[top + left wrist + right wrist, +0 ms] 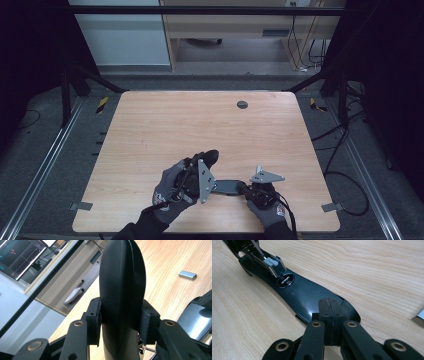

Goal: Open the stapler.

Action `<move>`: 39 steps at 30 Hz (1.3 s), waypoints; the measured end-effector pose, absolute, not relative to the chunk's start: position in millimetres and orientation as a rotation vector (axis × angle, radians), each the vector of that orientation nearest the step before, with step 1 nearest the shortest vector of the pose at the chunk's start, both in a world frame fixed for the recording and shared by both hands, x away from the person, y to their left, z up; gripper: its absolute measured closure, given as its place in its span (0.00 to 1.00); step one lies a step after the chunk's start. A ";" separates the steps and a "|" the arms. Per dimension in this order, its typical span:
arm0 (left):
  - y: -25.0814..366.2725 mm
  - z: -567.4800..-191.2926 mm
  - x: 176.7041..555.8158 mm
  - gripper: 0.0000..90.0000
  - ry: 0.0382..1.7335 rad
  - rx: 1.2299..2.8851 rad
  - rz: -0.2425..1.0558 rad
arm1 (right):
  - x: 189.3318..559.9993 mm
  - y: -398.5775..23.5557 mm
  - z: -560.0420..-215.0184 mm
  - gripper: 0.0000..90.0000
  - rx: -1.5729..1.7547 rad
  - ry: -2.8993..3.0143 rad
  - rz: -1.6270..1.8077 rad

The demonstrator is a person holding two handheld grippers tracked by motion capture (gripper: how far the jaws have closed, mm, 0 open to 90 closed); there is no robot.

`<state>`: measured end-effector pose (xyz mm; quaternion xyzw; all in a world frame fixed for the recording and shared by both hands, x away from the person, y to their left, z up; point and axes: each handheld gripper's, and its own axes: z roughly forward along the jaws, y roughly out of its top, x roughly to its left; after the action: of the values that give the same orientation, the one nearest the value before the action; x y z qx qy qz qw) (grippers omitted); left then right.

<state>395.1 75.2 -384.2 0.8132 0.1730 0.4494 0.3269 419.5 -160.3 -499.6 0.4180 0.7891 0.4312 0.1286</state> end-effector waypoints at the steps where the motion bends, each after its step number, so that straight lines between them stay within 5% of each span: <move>1: 75.7 -384.3 395.1 0.66 0.456 2.121 1.174 | 419.5 -160.1 -499.5 1.00 1.217 2.294 1.252; 39: 103.4 -375.4 395.6 0.66 0.557 2.029 1.109 | 419.3 -159.5 -499.2 1.00 1.225 2.297 1.249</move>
<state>395.6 103.4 -375.4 0.7917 0.2172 0.4328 0.3725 419.3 -159.5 -499.2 0.4208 0.7891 0.4292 0.1269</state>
